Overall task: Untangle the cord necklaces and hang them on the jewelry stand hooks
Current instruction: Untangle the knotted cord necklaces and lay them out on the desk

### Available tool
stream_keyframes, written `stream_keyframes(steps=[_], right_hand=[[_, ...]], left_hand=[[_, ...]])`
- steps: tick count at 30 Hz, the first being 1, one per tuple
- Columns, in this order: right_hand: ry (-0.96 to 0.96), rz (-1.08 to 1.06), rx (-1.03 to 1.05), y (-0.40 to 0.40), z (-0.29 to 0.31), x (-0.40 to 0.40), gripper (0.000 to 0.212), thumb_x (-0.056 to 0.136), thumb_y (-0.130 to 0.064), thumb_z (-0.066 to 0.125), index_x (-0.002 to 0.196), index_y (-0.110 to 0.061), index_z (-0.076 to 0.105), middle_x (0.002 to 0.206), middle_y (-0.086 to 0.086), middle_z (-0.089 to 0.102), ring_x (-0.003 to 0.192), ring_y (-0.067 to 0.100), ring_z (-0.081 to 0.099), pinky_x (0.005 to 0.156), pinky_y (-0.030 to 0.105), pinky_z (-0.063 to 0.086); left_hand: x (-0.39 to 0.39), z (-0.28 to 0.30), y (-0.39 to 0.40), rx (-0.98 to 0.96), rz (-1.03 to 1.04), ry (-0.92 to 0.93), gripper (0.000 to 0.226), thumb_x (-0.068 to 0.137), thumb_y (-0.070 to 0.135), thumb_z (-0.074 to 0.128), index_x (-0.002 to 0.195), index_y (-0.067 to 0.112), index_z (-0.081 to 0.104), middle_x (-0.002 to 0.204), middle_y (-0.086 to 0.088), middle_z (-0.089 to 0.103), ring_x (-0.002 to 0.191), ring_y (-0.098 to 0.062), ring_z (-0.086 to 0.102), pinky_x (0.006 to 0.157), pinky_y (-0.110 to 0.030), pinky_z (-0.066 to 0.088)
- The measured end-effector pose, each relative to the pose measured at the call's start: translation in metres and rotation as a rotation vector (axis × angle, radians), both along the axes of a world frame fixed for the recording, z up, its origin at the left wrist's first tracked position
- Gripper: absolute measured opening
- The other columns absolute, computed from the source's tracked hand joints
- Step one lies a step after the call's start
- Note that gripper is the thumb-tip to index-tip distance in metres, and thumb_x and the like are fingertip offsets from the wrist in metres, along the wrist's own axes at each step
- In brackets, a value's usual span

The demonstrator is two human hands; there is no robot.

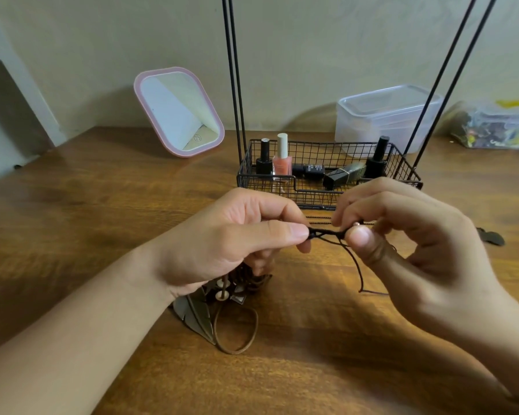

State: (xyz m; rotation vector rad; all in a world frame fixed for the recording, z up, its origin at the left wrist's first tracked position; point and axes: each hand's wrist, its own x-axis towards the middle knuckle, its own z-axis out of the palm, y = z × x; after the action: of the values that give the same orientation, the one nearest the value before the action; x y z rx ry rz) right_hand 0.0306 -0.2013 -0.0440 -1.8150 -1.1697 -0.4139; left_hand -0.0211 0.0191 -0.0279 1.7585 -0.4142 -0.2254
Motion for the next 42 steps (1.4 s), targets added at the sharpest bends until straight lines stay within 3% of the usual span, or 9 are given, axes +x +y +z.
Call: stream_keyframes(steps=[5,10,14,22,27,31,34,39,42], right_hand=[[0.060,0.054,0.061,0.001,-0.003,0.002,0.022,0.097,-0.026,0.048,0.084,-0.012,0.060,0.090,0.000,0.062,0.085,0.022,0.061,0.063,0.040,0.045],[0.120,0.082,0.081,0.001,-0.004,0.004,0.028,0.098,-0.023,0.044,0.081,-0.008,0.059,0.086,0.004,0.060,0.080,0.020,0.057,0.069,0.026,0.042],[0.117,0.043,0.059,0.001,-0.004,0.004,0.030,0.099,-0.027,0.043,0.080,-0.011,0.060,0.082,0.002,0.059,0.073,0.014,0.054,0.064,0.022,0.041],[0.149,0.034,0.017,0.001,0.001,-0.001,0.028,0.097,-0.034,0.049,0.079,-0.021,0.066,0.087,-0.003,0.064,0.082,0.022,0.062,0.060,0.040,0.047],[0.004,-0.062,0.069,0.003,0.000,-0.006,0.014,0.093,-0.028,0.057,0.096,-0.019,0.067,0.101,-0.003,0.064,0.089,0.023,0.062,0.057,0.041,0.046],[-0.299,-0.138,0.053,0.005,0.002,-0.014,0.010,0.086,-0.021,0.072,0.089,-0.011,0.071,0.094,0.008,0.062,0.082,0.020,0.058,0.067,0.027,0.043],[-0.446,-0.252,-0.040,0.011,-0.003,-0.014,0.019,0.084,-0.030,0.079,0.088,-0.011,0.077,0.095,0.009,0.064,0.077,0.029,0.060,0.060,0.040,0.048],[-0.449,-0.327,-0.058,0.014,-0.008,-0.009,0.009,0.085,-0.020,0.075,0.086,-0.012,0.077,0.095,0.007,0.066,0.077,0.030,0.060,0.055,0.042,0.048],[-0.349,-0.265,-0.070,0.013,-0.007,-0.011,0.009,0.084,-0.023,0.076,0.083,-0.014,0.076,0.095,0.004,0.064,0.079,0.029,0.060,0.059,0.041,0.048]], left_hand=[[0.001,-0.001,0.001,-0.055,0.023,0.005,0.014,0.082,0.032,0.065,0.089,0.021,0.072,0.054,0.010,0.046,0.050,-0.007,0.039,0.051,-0.022,0.037],[0.002,-0.001,0.001,-0.068,0.072,-0.031,0.014,0.077,0.028,0.070,0.088,0.022,0.075,0.049,0.010,0.051,0.045,-0.006,0.040,0.048,-0.021,0.038],[0.001,0.000,0.001,-0.064,0.067,-0.041,0.013,0.077,0.027,0.070,0.086,0.021,0.076,0.050,0.010,0.052,0.048,-0.008,0.042,0.049,-0.020,0.038],[0.001,0.001,-0.002,-0.139,0.061,-0.067,0.009,0.074,0.024,0.067,0.075,0.021,0.074,0.052,0.011,0.051,0.047,-0.005,0.041,0.047,-0.020,0.037],[0.001,0.001,-0.005,-0.112,0.077,-0.061,0.006,0.074,0.022,0.068,0.075,0.023,0.074,0.049,0.011,0.051,0.046,-0.005,0.041,0.047,-0.018,0.037],[0.000,-0.001,-0.006,-0.100,0.132,-0.036,0.013,0.079,0.014,0.064,0.073,0.021,0.073,0.048,0.008,0.052,0.045,-0.006,0.042,0.047,-0.021,0.036],[0.000,-0.002,-0.007,-0.099,0.146,-0.028,0.007,0.077,0.019,0.068,0.076,0.021,0.075,0.049,0.004,0.047,0.046,-0.009,0.041,0.048,-0.022,0.038],[0.001,-0.005,-0.009,-0.068,0.119,-0.027,0.012,0.072,0.031,0.068,0.076,0.022,0.074,0.054,0.005,0.050,0.048,-0.008,0.042,0.048,-0.021,0.035],[0.001,-0.005,-0.011,-0.053,0.168,-0.023,0.006,0.077,0.023,0.068,0.073,0.024,0.072,0.049,0.003,0.044,0.047,-0.009,0.039,0.049,-0.022,0.036]])
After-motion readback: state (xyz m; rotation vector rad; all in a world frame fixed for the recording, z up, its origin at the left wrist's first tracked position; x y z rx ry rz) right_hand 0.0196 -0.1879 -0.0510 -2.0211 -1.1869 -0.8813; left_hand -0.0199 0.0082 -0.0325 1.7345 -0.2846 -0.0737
